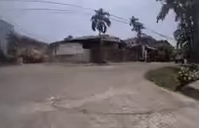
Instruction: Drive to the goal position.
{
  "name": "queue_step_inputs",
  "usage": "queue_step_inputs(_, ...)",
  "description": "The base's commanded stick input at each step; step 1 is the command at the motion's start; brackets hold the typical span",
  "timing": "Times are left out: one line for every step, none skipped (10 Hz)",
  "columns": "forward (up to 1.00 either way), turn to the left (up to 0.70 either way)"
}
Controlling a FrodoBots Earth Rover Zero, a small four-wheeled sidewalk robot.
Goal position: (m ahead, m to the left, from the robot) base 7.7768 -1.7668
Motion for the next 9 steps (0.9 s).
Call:
queue_step_inputs(1.0,-0.4)
queue_step_inputs(1.0,-0.14)
queue_step_inputs(1.0,0.0)
queue_step_inputs(1.0,0.0)
queue_step_inputs(1.0,0.0)
queue_step_inputs(1.0,0.0)
queue_step_inputs(1.0,0.0)
queue_step_inputs(1.0,0.0)
queue_step_inputs(1.0,0.0)
